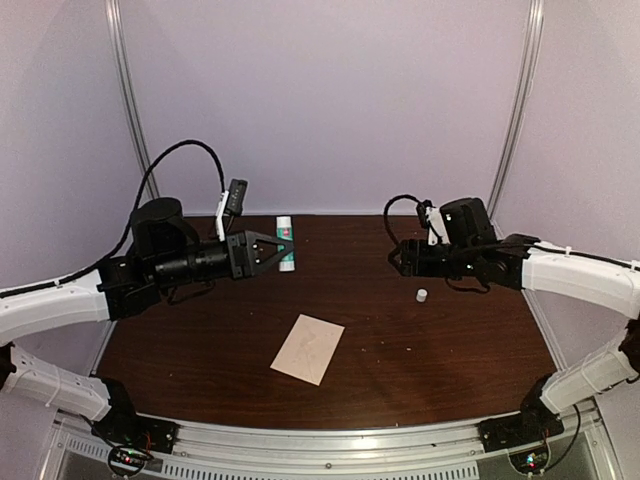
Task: Place the letter into the envelope and seal it
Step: Pick up the solid glue cap from the center of the board.
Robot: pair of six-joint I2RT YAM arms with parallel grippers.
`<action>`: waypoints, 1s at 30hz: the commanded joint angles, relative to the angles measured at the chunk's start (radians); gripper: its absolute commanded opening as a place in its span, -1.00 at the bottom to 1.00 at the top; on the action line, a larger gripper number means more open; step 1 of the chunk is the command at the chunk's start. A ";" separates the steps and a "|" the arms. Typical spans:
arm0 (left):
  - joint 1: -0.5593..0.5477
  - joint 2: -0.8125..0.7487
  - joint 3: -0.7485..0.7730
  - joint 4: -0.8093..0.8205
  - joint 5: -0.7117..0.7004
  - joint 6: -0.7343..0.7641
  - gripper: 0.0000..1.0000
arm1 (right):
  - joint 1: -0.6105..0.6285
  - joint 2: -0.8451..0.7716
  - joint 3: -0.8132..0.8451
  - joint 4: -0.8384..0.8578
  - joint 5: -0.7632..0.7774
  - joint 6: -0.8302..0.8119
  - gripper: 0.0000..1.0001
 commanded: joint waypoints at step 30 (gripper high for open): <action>0.024 0.082 -0.015 -0.080 0.011 0.062 -0.90 | -0.226 0.508 0.083 -0.092 0.175 -0.176 -0.12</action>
